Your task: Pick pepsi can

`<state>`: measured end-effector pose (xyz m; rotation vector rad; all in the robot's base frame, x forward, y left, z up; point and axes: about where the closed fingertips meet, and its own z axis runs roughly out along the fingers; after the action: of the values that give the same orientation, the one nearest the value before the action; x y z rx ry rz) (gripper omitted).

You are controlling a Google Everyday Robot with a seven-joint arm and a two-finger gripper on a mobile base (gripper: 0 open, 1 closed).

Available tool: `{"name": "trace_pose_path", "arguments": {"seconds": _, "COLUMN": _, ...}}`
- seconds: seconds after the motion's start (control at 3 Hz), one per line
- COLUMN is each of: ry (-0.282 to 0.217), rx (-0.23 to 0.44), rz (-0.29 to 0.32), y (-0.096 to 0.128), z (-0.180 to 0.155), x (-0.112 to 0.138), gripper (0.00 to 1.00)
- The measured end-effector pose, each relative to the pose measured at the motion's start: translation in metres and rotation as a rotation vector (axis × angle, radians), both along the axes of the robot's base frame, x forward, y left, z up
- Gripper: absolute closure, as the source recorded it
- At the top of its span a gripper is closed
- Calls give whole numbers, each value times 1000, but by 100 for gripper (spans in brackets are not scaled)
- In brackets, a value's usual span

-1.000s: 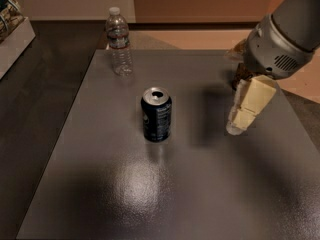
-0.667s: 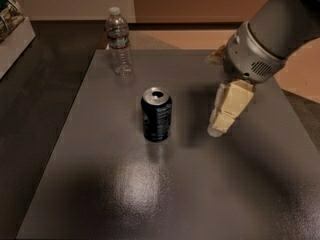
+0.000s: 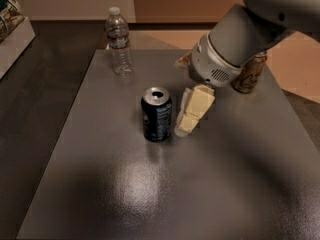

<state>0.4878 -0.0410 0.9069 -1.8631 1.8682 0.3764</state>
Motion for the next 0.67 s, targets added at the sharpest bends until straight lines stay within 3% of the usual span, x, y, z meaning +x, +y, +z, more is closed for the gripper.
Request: {"name": "trace_pose_path", "arguments": {"seconds": 0.67, "ry": 42, "rx": 50, "rz": 46, "y": 38, "z": -15, "x": 8, "gripper": 0}}
